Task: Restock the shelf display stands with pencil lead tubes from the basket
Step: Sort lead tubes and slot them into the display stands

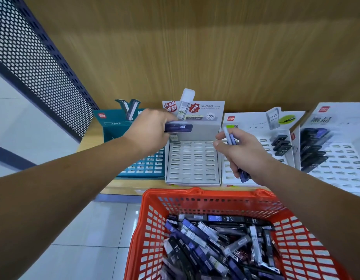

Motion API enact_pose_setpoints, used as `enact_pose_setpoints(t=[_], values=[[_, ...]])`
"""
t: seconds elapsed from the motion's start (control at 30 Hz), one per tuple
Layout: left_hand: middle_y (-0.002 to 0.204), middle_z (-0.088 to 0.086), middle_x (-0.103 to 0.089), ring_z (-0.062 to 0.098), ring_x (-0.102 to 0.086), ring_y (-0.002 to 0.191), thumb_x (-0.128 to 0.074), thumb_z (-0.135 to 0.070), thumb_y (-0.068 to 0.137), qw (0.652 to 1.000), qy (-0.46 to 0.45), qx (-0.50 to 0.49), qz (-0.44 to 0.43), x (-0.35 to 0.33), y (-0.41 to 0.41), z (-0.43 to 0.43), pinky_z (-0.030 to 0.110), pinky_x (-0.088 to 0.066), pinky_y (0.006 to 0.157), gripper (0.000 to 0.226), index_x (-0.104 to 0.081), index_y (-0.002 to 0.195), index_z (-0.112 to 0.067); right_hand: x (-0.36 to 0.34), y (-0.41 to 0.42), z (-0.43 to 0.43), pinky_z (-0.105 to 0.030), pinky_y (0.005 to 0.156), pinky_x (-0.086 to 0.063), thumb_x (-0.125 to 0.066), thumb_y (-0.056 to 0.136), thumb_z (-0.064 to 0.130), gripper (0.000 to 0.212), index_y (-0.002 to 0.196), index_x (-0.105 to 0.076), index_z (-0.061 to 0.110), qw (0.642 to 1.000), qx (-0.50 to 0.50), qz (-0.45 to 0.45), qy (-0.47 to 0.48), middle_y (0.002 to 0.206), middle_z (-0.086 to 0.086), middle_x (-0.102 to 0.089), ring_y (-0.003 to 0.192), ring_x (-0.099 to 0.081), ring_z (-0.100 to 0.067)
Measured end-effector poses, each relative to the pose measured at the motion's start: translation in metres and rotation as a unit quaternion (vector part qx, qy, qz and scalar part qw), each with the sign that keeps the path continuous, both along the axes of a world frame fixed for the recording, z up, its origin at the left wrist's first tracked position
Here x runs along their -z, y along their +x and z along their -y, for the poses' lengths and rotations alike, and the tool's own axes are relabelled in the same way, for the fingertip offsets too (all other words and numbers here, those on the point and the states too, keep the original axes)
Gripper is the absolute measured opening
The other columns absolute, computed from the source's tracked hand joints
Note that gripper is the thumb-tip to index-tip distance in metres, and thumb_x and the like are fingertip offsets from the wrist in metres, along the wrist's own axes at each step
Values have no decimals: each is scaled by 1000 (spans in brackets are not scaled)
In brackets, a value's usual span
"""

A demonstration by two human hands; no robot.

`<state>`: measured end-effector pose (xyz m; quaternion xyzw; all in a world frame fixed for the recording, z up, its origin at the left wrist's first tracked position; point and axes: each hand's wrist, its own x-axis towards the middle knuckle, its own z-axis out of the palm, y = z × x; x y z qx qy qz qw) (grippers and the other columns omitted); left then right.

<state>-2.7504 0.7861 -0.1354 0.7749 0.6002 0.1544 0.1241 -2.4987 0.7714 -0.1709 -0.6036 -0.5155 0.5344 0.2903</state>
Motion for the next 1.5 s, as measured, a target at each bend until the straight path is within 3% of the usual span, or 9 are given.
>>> enact_pose_setpoints(t=[0.2,0.5,0.7,0.83,0.97,1.03,1.2,1.33,1.5], values=[[73,-12,-54,15,-52,72,-62,7,79,999,-11,52,-14,-2,-1,3,21,-31,58,33,-59,74,-25,3,3,-4,-30,42,-41,-68,98,26,10,105,-66,19,999,3,-22,-28,63,-9,-45,42,-41,-25],[75,-2,-66,19,-58,71,-70,-5,89,999,-4,-15,35,13,-1,-3,26,-37,60,17,-74,92,-21,-2,6,-3,-33,46,-43,-69,99,29,19,101,-64,11,998,-6,-49,-47,65,-9,-48,45,-42,-24],[101,2,-56,24,-54,86,-69,4,83,998,50,18,-25,15,3,-1,27,-35,76,21,-66,90,-16,-20,5,-3,-29,46,-37,-59,98,56,41,107,-60,16,958,-36,-214,-187,67,-3,-48,48,-38,-18],[102,0,-49,28,-56,92,-67,2,83,998,28,16,-49,19,8,0,34,-45,80,31,-74,107,-16,-28,7,-4,-27,48,-38,-52,104,42,33,119,-66,16,938,-61,-261,-218,70,-3,-50,52,-42,-19],[91,1,-61,25,-58,87,-65,-4,88,999,26,-28,21,22,17,4,30,-40,73,18,-72,100,-15,-30,2,-2,-29,46,-40,-56,104,38,30,121,-65,15,948,-96,-220,-207,67,-1,-47,52,-43,-17],[73,-2,-57,17,-54,68,-66,-16,97,991,-5,-73,115,13,25,11,28,-38,61,5,-68,92,-17,-30,-1,1,-28,45,-38,-67,95,41,36,116,-64,12,955,-130,-182,-192,66,-1,-46,51,-42,-17],[65,4,-43,18,-38,58,-66,-35,100,925,-160,-87,333,-11,46,23,28,-35,55,32,-56,80,-12,-35,-9,7,-25,43,-33,-71,91,41,40,74,-52,10,956,-198,-120,-178,54,-2,-46,43,-38,-15],[65,-1,-42,12,-28,47,-65,-38,100,802,-295,-146,498,-17,42,35,21,-23,41,25,-52,98,-17,-35,-16,4,-26,46,-36,-66,87,59,49,106,-51,16,961,-134,-160,-181,63,-2,-47,49,-41,-16],[69,-1,-50,11,-37,48,-59,-48,97,695,-414,-171,562,-16,31,57,20,-21,37,36,-65,107,-14,-37,-14,0,-30,49,-49,-58,98,57,39,102,-57,18,946,-68,-223,-224,64,-1,-48,52,-50,-20]])
